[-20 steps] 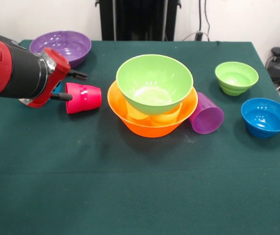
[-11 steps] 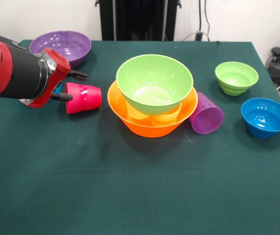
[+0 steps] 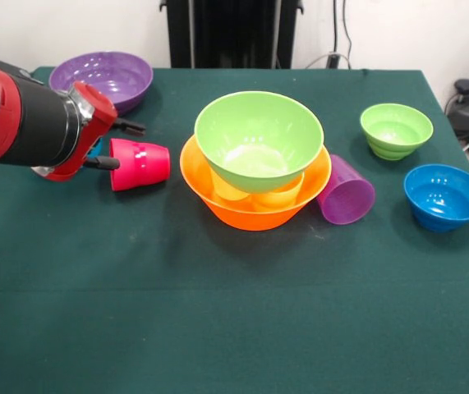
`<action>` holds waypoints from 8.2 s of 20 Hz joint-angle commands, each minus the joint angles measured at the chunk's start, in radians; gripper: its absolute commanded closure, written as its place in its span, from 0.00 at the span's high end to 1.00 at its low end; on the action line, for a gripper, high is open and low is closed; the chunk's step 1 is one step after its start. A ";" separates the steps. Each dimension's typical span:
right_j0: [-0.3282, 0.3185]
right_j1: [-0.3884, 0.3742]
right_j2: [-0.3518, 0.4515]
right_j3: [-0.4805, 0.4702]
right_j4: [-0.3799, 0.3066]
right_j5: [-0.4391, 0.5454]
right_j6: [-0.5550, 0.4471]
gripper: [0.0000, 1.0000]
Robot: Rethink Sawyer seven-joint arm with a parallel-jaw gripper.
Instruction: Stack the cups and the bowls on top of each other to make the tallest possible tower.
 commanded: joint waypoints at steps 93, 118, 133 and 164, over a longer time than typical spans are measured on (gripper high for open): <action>-0.174 0.069 -0.098 0.377 0.050 -0.377 -0.131 1.00; -0.175 0.051 -0.095 0.495 0.110 -0.451 -0.038 1.00; -0.159 -0.002 -0.126 0.469 0.125 -0.409 -0.063 1.00; -0.168 -0.069 -0.181 0.560 0.137 -0.408 -0.078 1.00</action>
